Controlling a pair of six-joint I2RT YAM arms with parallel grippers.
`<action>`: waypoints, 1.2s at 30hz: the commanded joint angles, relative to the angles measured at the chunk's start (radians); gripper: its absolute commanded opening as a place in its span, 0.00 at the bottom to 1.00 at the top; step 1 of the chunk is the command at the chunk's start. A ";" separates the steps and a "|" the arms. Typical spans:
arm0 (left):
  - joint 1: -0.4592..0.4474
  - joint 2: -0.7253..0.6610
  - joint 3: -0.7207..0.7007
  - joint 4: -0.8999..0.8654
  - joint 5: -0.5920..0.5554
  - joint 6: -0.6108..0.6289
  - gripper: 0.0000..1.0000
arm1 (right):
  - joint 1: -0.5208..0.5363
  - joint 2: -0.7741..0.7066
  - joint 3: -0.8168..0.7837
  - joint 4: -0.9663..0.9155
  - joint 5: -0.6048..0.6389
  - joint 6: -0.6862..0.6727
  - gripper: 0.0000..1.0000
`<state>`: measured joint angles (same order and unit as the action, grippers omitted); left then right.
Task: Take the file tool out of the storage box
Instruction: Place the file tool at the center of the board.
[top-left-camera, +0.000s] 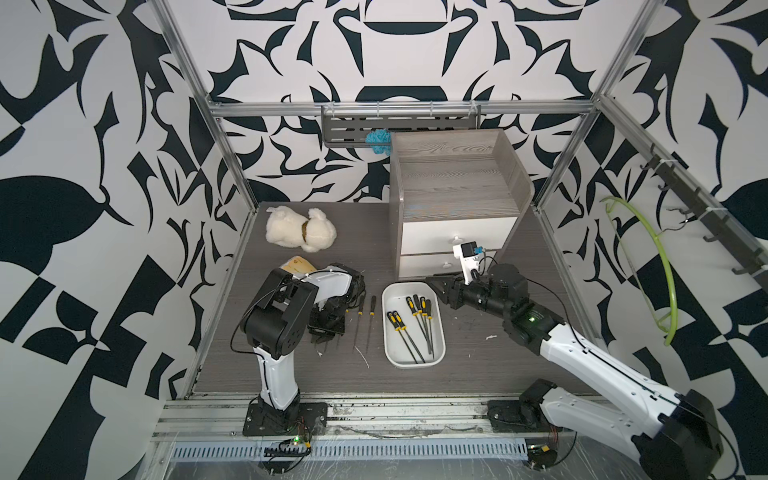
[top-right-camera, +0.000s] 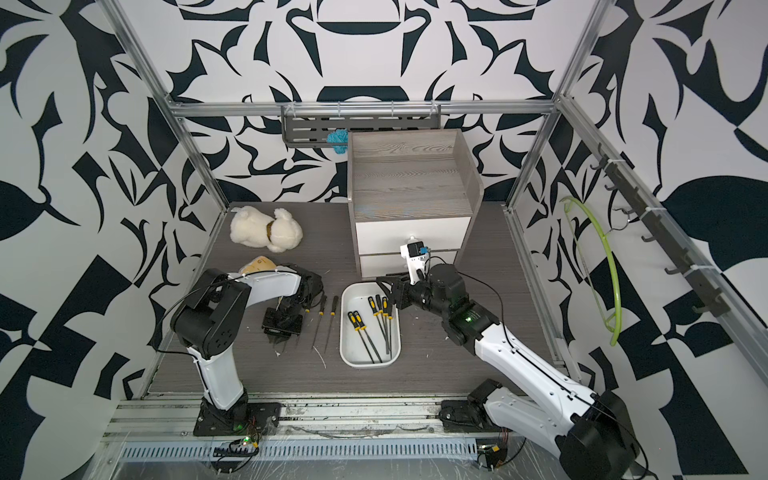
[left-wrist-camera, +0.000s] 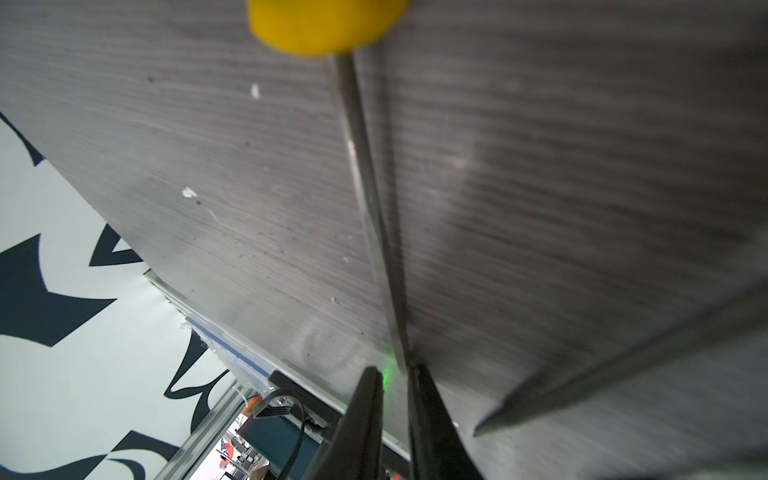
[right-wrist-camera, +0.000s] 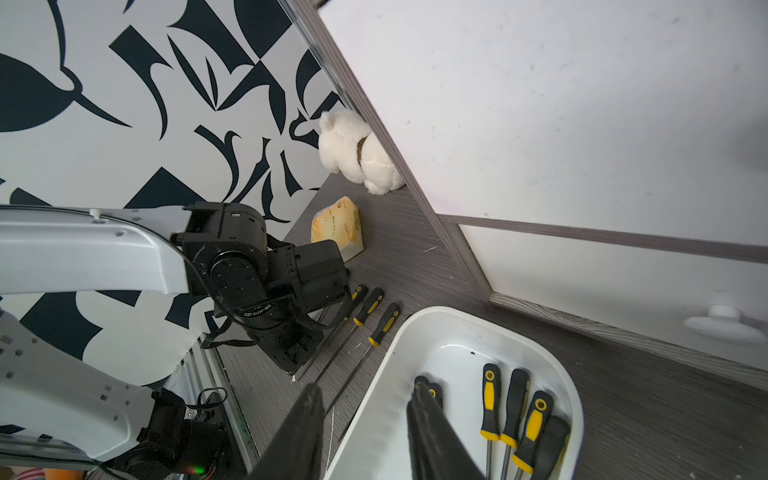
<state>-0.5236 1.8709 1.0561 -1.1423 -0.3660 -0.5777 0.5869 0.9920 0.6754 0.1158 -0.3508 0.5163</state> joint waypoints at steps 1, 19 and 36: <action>0.002 -0.042 0.019 -0.025 -0.021 -0.023 0.18 | 0.004 -0.008 0.012 0.012 0.004 -0.002 0.38; -0.290 -0.388 0.268 0.268 0.242 -0.005 0.43 | 0.004 -0.066 0.030 -0.162 0.106 -0.073 0.37; -0.437 -0.096 0.165 0.700 0.131 -0.162 0.44 | 0.003 -0.230 -0.064 -0.213 0.194 -0.094 0.36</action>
<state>-0.9661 1.7393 1.2224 -0.5476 -0.2062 -0.7052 0.5869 0.7834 0.6147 -0.1135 -0.1745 0.4397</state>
